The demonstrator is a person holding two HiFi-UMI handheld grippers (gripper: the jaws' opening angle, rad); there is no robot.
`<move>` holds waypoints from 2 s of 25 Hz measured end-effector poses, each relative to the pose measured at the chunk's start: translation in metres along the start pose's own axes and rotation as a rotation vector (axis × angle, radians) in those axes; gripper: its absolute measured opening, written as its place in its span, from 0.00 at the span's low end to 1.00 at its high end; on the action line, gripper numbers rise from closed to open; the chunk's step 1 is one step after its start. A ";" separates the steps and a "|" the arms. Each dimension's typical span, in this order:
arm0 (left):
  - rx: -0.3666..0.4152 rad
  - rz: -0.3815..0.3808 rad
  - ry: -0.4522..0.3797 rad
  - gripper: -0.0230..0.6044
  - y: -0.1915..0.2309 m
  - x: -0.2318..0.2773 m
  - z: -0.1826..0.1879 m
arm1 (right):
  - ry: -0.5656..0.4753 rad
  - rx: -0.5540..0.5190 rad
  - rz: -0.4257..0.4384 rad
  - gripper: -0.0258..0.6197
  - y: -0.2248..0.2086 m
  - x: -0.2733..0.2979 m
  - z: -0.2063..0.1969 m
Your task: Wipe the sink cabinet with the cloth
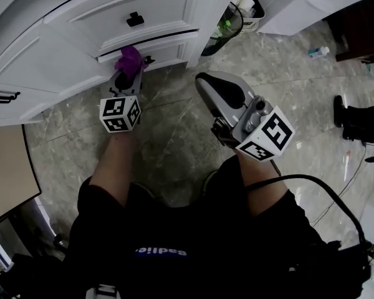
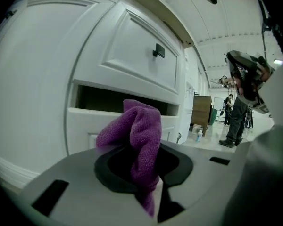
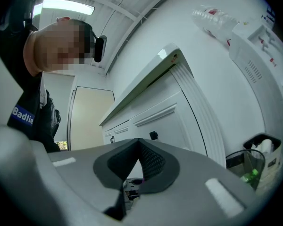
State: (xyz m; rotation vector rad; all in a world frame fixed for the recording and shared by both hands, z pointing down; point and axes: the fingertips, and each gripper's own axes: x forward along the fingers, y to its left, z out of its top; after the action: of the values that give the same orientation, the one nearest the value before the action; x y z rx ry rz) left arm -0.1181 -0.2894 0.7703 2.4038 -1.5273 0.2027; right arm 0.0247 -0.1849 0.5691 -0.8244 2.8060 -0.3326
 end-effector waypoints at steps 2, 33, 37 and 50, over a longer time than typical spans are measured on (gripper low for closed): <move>0.001 -0.025 0.011 0.18 -0.016 0.008 0.001 | 0.003 0.001 -0.003 0.03 0.000 -0.004 0.000; -0.040 -0.068 0.113 0.18 -0.065 0.010 -0.053 | -0.041 0.080 -0.015 0.03 0.005 -0.015 0.016; -0.084 0.075 0.162 0.18 0.001 -0.029 -0.092 | -0.028 0.088 0.020 0.03 0.015 0.000 0.007; -0.094 0.172 0.228 0.18 0.064 0.008 -0.123 | 0.029 0.082 -0.037 0.03 0.004 -0.017 -0.013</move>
State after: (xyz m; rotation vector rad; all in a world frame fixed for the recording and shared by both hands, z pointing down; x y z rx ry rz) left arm -0.1686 -0.2835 0.8997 2.0969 -1.5983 0.4160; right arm 0.0335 -0.1705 0.5827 -0.8609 2.7855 -0.4666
